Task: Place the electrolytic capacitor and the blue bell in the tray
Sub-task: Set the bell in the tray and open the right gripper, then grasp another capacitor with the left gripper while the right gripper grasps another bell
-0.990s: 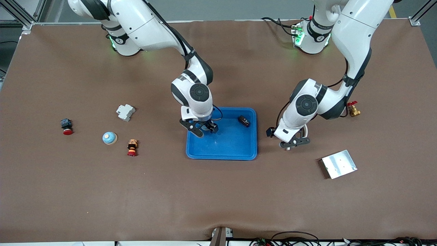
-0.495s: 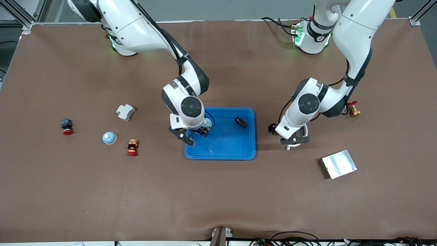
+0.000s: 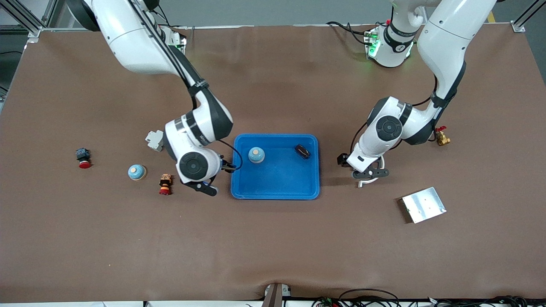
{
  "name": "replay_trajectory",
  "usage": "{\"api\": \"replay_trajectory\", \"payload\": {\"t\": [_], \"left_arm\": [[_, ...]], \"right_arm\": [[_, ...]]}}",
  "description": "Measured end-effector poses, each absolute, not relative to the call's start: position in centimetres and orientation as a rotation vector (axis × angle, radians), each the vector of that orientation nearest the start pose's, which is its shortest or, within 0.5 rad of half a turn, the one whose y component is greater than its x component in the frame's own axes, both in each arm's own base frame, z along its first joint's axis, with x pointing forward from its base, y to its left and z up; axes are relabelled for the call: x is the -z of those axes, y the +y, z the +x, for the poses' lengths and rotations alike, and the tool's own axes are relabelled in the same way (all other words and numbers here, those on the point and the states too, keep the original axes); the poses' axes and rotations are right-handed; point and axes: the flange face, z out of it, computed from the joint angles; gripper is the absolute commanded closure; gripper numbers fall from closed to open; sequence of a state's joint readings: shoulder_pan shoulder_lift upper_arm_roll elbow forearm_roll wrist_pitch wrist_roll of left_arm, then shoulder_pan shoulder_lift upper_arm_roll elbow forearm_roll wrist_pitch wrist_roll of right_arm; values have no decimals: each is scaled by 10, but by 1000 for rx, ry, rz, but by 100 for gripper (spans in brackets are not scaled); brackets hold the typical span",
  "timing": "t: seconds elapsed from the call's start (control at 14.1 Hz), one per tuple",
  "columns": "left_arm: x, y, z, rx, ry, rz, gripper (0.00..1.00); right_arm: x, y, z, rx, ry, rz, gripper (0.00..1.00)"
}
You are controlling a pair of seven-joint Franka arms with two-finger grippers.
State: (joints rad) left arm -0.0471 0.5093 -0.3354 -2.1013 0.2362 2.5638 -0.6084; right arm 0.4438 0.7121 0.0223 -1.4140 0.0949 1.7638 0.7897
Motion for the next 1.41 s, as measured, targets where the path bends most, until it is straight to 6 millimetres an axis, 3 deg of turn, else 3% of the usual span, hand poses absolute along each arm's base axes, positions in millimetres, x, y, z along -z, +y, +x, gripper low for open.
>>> {"api": "replay_trajectory", "payload": {"t": [0.42,0.71,1.06,1.27,1.41], "left_arm": [[-184,-220,534,-17,-104,-3176,0],[-182,-220,532,-17,-103,-3177,21],[-181,-220,532,-18,-103,-3177,50],[-181,-219,532,-18,-103,-3177,77],[-182,-219,532,-16,-110,-3178,95]], "right_arm": [[-275,272,617,-524,408,-3281,0],[-296,247,622,-483,428,-3288,0],[-317,153,628,-286,225,-3253,0],[-330,100,607,-141,91,-3263,0],[-328,71,592,-79,44,-3253,0]]}}
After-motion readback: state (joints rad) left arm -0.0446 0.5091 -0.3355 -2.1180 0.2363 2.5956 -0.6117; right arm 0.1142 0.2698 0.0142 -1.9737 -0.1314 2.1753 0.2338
